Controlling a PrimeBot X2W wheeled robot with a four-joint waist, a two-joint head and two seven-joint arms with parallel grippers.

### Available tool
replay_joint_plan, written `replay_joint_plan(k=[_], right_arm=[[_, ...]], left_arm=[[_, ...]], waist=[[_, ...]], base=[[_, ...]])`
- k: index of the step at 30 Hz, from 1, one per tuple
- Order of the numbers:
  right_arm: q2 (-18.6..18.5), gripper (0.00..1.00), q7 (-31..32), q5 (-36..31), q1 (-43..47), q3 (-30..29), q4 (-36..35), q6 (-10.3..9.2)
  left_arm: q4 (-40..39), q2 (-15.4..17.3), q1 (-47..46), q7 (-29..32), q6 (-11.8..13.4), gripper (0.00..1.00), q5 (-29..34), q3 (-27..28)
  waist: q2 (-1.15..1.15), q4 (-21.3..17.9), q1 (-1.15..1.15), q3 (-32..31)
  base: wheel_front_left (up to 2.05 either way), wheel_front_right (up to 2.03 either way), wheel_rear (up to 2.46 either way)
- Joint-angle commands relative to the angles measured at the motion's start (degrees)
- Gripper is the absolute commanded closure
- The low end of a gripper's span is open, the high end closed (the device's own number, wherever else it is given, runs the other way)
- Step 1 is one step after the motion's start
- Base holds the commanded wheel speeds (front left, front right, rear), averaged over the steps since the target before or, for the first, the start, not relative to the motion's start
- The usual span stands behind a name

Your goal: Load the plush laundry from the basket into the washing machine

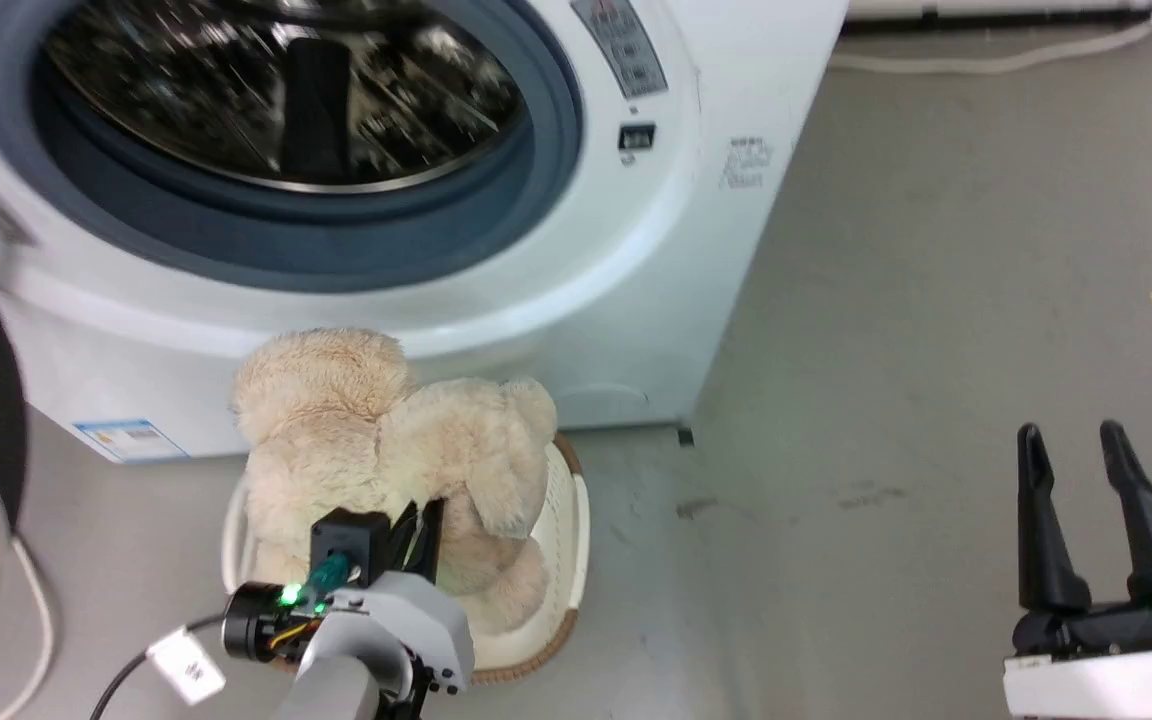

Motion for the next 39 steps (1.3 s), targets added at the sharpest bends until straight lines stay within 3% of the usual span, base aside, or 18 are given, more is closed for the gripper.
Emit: replay_joint_plan(k=[1,7,9,14,18,26,39], right_arm=[[0.36,0.0,-0.24,-0.64,1.44,0.07,0.03,0.05],[0.59,0.0,-0.24,-1.34,2.76,-0.05,-0.34,0.05],[0.67,0.0,-0.24,-1.57,3.18,-0.04,-0.89,0.05],[0.62,0.0,-0.24,-1.15,2.21,0.2,-1.89,0.05],[0.02,0.0,-0.24,-0.49,0.96,0.75,-2.29,0.05],[-1.67,0.0,-0.24,2.54,-4.62,0.33,-2.61,0.05],[-0.82,0.0,-0.24,7.19,-12.07,0.77,-0.89,0.05]], left_arm=[[-4.17,0.17,2.24,-0.39,0.53,1.0,0.9,1.21],[-15.26,-0.61,7.25,-0.39,0.69,1.0,2.9,4.45],[-24.01,-1.32,9.32,-0.4,0.59,1.0,5.36,7.2],[-28.52,-1.34,7.15,-0.4,0.04,1.0,7.5,8.66],[-28.84,-0.67,3.08,-0.31,-0.62,1.0,8.13,8.86],[-28.93,3.27,-15.33,6.19,-0.99,1.0,10.57,10.46],[-15.76,14.06,-46.44,19.98,-1.63,1.0,13.65,14.86]], waist=[[0.0,1.33,0.02,-3.05],[0.0,1.42,0.02,-4.87],[0.0,1.24,0.02,-5.43],[0.0,0.48,0.02,-2.55],[0.0,-0.28,0.02,0.6],[0.0,-3.29,0.02,12.72],[0.0,-9.68,0.02,27.44]], base=[[0.0,0.0,0.0],[0.0,0.0,0.0],[0.0,0.0,0.0],[0.0,0.0,0.0],[0.0,0.0,0.0],[0.0,0.0,0.0],[0.0,0.0,0.0]])
